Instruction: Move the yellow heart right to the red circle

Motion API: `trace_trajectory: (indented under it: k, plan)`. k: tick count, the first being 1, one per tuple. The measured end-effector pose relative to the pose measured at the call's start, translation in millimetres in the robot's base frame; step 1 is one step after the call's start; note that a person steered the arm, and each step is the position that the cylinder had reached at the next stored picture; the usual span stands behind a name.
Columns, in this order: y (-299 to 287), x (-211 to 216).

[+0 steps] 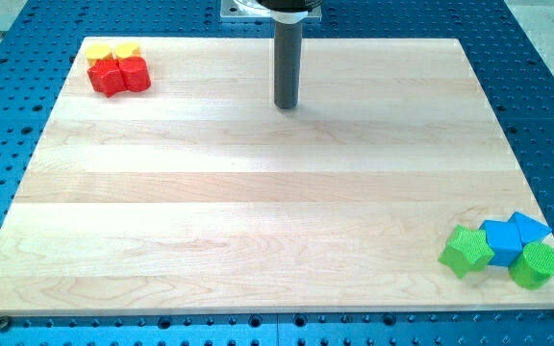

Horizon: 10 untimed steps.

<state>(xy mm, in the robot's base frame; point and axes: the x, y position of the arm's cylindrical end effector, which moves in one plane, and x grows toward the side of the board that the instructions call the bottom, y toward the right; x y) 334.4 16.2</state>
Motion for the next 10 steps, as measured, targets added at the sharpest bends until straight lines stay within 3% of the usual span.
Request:
trace_trajectory:
  k: [2,3,5,6,10]
  plan:
    - [3,-20]
    - [4,-82]
    - [0,-120]
    - [-50,-142]
    - [-74,-143]
